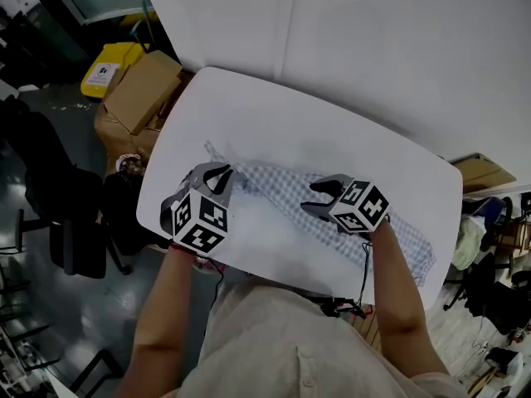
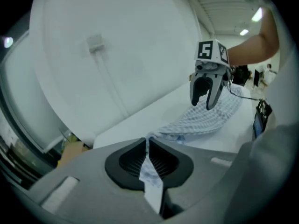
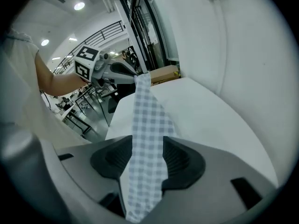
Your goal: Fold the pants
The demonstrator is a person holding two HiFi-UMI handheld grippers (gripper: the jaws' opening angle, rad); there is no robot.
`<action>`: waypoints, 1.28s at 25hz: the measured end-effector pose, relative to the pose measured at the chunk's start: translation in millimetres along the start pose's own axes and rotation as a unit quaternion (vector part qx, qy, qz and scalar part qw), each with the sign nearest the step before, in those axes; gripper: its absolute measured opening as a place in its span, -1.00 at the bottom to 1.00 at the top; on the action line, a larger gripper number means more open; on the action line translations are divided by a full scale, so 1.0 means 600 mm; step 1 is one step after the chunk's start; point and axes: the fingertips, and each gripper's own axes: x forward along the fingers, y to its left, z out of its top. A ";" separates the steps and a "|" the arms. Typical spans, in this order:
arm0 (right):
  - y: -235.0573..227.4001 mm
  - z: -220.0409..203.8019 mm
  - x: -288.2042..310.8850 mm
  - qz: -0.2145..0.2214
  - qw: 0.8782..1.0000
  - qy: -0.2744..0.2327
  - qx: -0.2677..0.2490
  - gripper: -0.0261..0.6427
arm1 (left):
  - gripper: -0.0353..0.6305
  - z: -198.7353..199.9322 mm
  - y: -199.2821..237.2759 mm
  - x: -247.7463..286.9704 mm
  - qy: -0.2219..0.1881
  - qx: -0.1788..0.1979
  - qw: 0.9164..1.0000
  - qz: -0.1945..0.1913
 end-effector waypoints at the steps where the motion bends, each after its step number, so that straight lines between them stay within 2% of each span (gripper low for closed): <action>1: 0.000 0.004 0.002 -0.003 1.000 -0.006 0.002 -0.29 | -0.81 0.011 -0.001 -0.008 -0.015 0.020 1.000 0.014; 3: 0.001 0.006 0.006 -0.005 1.000 -0.015 0.009 -0.29 | -0.81 0.011 -0.016 -0.018 -0.034 0.045 0.998 0.031; 6: 0.000 0.003 0.019 -0.002 1.000 -0.013 0.015 -0.32 | -0.81 -0.054 -0.063 -0.010 -0.022 0.043 0.998 0.028; 9: 0.007 0.011 0.037 0.016 1.000 -0.005 0.014 -0.35 | -0.81 -0.145 -0.116 -0.002 0.010 0.010 1.000 0.008; 13: 0.016 0.040 0.063 0.038 0.999 0.008 -0.004 -0.38 | -0.81 -0.235 -0.181 -0.012 0.044 -0.027 0.998 -0.019; 16: 0.011 0.076 0.098 0.031 0.999 0.022 -0.037 -0.39 | -0.81 -0.276 -0.217 -0.010 0.053 -0.062 0.996 -0.040; 18: 0.011 0.100 0.131 0.029 0.997 0.039 -0.063 -0.39 | -0.80 -0.282 -0.224 -0.005 0.044 -0.098 0.993 -0.043; 20: 0.016 0.119 0.166 0.032 0.994 0.057 -0.082 -0.36 | -0.80 -0.282 -0.222 -0.003 0.031 -0.144 0.988 -0.046; 22: 0.023 0.136 0.200 0.038 0.992 0.072 -0.095 -0.35 | -0.79 -0.282 -0.221 -0.004 0.023 -0.194 0.979 -0.057; 24: 0.030 0.150 0.232 0.045 0.990 0.085 -0.105 -0.34 | -0.62 -0.284 -0.219 -0.012 0.017 -0.239 0.969 -0.067; 26: 0.039 0.160 0.266 0.051 0.987 0.100 -0.118 -0.32 | -0.54 -0.287 -0.214 -0.030 0.009 -0.272 0.960 -0.067; 30: 0.054 0.177 0.336 0.050 0.977 0.135 -0.158 -0.28 | -0.51 -0.302 -0.176 -0.074 -0.014 -0.331 0.943 -0.033; 32: 0.054 0.183 0.363 0.041 0.971 0.153 -0.178 -0.28 | -0.51 -0.311 -0.152 -0.088 -0.017 -0.348 0.937 -0.014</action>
